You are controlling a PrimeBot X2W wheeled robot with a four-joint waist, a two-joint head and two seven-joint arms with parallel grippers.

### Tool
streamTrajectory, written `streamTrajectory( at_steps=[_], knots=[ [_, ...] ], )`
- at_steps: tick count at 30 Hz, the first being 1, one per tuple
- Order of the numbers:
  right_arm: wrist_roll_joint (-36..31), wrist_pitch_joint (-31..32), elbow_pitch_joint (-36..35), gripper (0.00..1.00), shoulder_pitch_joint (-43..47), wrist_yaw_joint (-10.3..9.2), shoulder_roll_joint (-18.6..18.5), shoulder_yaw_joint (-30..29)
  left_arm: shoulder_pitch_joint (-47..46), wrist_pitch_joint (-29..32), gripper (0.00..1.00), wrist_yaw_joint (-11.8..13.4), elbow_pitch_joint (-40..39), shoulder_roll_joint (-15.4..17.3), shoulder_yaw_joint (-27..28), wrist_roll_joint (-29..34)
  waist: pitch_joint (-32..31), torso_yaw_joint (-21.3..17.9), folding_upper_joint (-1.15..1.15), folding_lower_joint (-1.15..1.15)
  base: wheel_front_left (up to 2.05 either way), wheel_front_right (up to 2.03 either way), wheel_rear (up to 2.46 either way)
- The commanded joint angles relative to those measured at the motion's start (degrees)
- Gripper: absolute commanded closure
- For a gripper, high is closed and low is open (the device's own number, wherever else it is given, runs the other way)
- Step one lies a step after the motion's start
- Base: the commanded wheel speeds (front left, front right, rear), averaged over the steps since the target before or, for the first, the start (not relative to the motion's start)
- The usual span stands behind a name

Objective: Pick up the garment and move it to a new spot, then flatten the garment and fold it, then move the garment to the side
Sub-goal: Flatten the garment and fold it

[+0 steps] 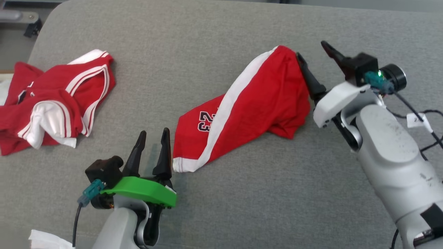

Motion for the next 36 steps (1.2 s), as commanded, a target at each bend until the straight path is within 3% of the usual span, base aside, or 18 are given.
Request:
streamTrajectory(
  at_steps=[1,6,13,14,15,16,22,28,32,36],
  knots=[
    [1.5,0.8,2.2,0.00,-2.6,-0.04,-0.4,0.9,-1.0,0.0,0.00,-0.2,-0.4,0.2,-0.2,-0.7,3.7,4.6,0.00,0.00,0.00,0.00,0.00],
    [7.6,4.9,10.7,0.00,-10.3,-0.04,-1.0,5.4,-1.9,0.0,0.00,-0.2,-1.0,0.1,-1.7,-2.2,5.4,7.7,0.00,0.00,0.00,0.00,0.00],
    [14.1,9.3,18.1,0.00,-13.1,-0.04,-1.2,9.4,-1.9,0.0,0.00,-0.2,-1.3,0.1,-2.2,-3.5,6.3,9.3,0.00,0.00,0.00,0.00,0.00],
    [15.1,9.3,18.2,0.27,-12.8,-0.04,-1.3,10.2,-1.8,0.0,0.00,-0.2,-1.4,0.1,-2.0,-3.6,6.2,9.2,0.00,0.00,0.00,0.00,0.00],
    [16.1,9.3,18.3,0.72,-12.4,-0.04,-1.6,10.9,-1.6,0.0,0.00,-0.2,-1.4,0.1,-1.9,-3.5,6.1,9.1,0.00,0.00,0.00,0.00,0.00],
    [17.2,9.3,18.3,1.00,-11.8,-0.04,-1.9,11.7,-1.4,0.0,0.00,-0.2,-1.4,0.2,-1.6,-3.4,6.0,8.9,0.00,0.00,0.00,0.00,0.00],
    [22.0,7.0,17.2,1.00,-11.3,-0.04,-3.8,15.2,-1.3,0.0,0.00,-0.2,-1.0,0.1,-0.6,-2.9,5.2,7.2,0.00,0.00,0.00,0.00,0.00],
    [23.7,-0.6,14.4,1.00,-13.0,-0.04,-4.8,15.4,-0.8,0.0,0.00,-0.2,-1.4,0.2,-1.1,-2.0,3.4,5.3,0.00,0.00,0.00,0.00,0.00],
    [22.7,-1.4,7.8,1.00,-11.1,-0.04,-5.4,11.3,0.7,0.0,0.00,-0.2,-0.6,0.2,-1.5,-1.2,1.3,3.4,0.00,0.00,0.00,0.00,0.00],
    [19.4,-1.4,-1.5,1.00,-2.8,-0.04,-5.7,3.3,2.3,0.0,0.00,-0.2,0.2,0.2,-1.7,-0.6,-1.2,1.0,0.00,0.00,0.00,0.00,0.00]
  ],
)
